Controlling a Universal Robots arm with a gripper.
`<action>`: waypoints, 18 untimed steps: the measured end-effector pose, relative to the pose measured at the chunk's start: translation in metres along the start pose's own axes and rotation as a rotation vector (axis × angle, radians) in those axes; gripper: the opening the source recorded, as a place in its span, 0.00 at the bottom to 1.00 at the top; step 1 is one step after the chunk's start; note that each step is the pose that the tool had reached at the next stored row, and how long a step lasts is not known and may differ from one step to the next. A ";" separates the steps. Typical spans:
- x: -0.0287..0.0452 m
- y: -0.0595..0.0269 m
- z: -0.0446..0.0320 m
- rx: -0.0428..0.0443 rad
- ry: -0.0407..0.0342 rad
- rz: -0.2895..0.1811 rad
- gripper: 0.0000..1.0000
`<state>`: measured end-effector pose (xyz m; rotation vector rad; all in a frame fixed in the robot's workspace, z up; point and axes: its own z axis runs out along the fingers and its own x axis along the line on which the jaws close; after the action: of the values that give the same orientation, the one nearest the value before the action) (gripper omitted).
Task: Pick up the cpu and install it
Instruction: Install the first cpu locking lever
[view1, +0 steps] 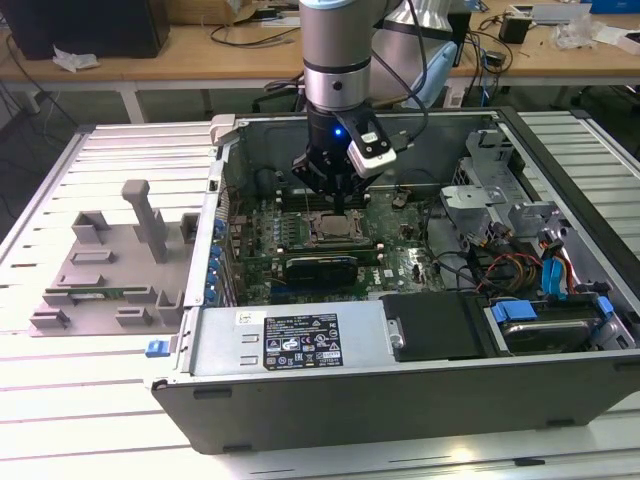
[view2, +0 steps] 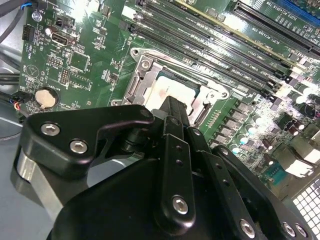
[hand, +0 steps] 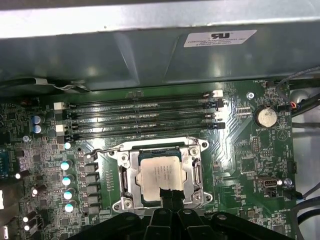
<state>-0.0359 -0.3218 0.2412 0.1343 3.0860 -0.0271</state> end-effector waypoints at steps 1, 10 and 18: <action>0.0004 0.0000 0.0000 0.0001 0.0000 0.000 0.11; 0.0496 -0.0044 -0.0026 0.0000 -0.0002 0.000 0.11; 0.0644 -0.0057 -0.0033 -0.1087 0.0093 0.005 0.11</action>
<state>-0.1006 -0.3218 0.2411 0.1373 3.0874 0.1417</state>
